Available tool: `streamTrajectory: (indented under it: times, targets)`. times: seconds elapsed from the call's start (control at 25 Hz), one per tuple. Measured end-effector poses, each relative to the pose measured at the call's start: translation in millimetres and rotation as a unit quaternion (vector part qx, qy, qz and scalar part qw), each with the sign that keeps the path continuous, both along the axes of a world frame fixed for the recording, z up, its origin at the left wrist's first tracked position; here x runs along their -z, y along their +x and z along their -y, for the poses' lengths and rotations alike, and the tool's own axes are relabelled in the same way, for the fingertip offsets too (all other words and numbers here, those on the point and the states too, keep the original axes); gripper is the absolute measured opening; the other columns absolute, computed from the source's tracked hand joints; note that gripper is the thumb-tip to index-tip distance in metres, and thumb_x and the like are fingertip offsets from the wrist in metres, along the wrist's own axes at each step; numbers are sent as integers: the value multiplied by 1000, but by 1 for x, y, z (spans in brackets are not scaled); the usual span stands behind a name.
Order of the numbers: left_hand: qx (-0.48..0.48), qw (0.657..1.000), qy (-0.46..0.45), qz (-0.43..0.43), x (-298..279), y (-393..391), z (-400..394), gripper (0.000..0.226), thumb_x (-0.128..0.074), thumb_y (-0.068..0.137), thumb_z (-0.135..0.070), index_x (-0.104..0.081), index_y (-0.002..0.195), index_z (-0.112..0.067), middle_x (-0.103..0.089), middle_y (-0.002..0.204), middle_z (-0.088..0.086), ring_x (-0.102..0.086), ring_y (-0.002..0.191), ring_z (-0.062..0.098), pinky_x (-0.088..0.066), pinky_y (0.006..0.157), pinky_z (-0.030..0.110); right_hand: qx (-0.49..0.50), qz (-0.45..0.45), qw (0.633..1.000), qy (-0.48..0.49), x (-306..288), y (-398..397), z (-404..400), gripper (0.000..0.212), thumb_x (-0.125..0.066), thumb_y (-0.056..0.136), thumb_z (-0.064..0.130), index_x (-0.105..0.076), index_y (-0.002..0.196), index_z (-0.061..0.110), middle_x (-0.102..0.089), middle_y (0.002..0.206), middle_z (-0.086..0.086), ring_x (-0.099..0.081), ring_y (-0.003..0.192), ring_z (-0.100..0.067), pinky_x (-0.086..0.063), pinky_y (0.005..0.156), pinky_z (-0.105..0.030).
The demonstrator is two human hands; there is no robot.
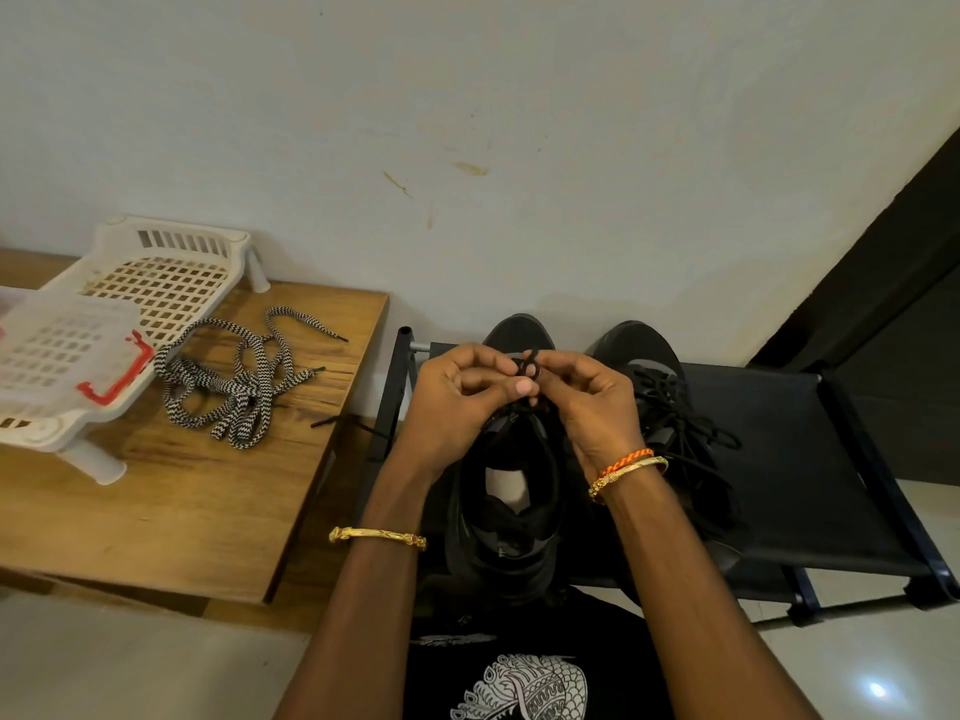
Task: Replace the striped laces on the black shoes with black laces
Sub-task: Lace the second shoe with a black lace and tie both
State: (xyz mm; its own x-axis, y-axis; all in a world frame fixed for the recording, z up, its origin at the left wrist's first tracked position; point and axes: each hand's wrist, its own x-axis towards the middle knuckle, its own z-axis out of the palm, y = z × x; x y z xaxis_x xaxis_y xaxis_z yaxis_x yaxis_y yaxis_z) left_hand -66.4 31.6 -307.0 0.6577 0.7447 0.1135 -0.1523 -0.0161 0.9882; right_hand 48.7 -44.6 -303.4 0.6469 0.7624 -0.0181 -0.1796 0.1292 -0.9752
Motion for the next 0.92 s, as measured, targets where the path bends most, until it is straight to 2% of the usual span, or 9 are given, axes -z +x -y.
streamTrajectory:
  times: [0.12, 0.24, 0.32, 0.4, 0.56, 0.72, 0.76, 0.84, 0.92]
  targets:
    - [29, 999, 31, -12, -1, -2, -1, 14, -67, 81, -1, -70, 93, -9, -74, 80, 3, -71, 83, 17, -54, 79, 22, 14, -55, 998, 5, -1, 1, 1, 26, -66, 77, -12, -58, 83, 12, -72, 67, -2, -70, 65, -11, -54, 59, -20]
    - [17, 999, 19, -21, -1, -1, -1, 12, -69, 81, -6, -68, 92, -10, -74, 80, 4, -71, 82, 16, -55, 79, 24, -6, -39, 999, 7, -1, 2, 1, 29, -64, 78, -13, -54, 90, 12, -73, 71, -3, -71, 70, -13, -56, 66, -23]
    - [0, 998, -50, -32, 0, 1, -1, 29, -74, 74, -15, -59, 98, -9, -75, 80, 7, -72, 83, 18, -56, 82, 31, -34, -6, 999, 3, -2, 3, 2, 29, -61, 82, -14, -55, 94, 12, -73, 73, -1, -70, 72, -11, -55, 68, -21]
    - [11, 996, -69, -46, 2, 2, -3, 41, -74, 75, -17, -56, 112, -12, -75, 81, 6, -72, 85, 17, -56, 83, 29, -68, 37, 997, 0, -4, 5, 5, 27, -57, 84, -14, -59, 95, 11, -74, 78, 0, -70, 77, -10, -55, 70, -19]
    - [10, 1000, -9, -25, 3, 0, -4, 24, -66, 84, -4, -70, 105, -14, -75, 87, 7, -71, 86, 17, -54, 79, 21, -133, 96, 986, 11, -5, 14, 14, 25, -56, 85, -13, -67, 99, 4, -73, 89, -4, -70, 84, -13, -54, 78, -20]
    - [-5, 999, 1, -35, 0, -1, -2, 23, -66, 83, -2, -72, 102, -13, -75, 88, 5, -71, 85, 15, -54, 80, 22, -118, 108, 987, 9, -5, 15, 11, 19, -58, 85, -9, -69, 91, 6, -73, 77, 4, -69, 71, -8, -53, 66, -15]
    - [-13, 998, 35, -49, -1, -1, -1, 23, -67, 83, -3, -72, 104, -12, -75, 90, 4, -71, 87, 12, -54, 83, 23, -107, 118, 987, 1, -5, 14, 9, 19, -58, 86, -8, -69, 87, 8, -73, 75, 6, -68, 68, -6, -53, 64, -15]
    - [-58, 977, 173, -106, -2, -1, 2, 26, -70, 82, -7, -71, 107, -11, -71, 85, -10, -66, 85, 0, -50, 80, 13, -85, 122, 989, -7, -3, 13, 5, 20, -57, 87, -7, -68, 83, 9, -72, 73, 7, -67, 65, -6, -54, 61, -16]
    - [-118, 924, 331, -151, -4, -2, 4, 27, -71, 81, -5, -72, 107, -10, -54, 77, -25, -58, 81, 5, -47, 72, 13, -72, 111, 991, -8, -2, 11, 2, 22, -56, 88, -8, -68, 81, 10, -72, 70, 7, -66, 62, -5, -53, 59, -16]
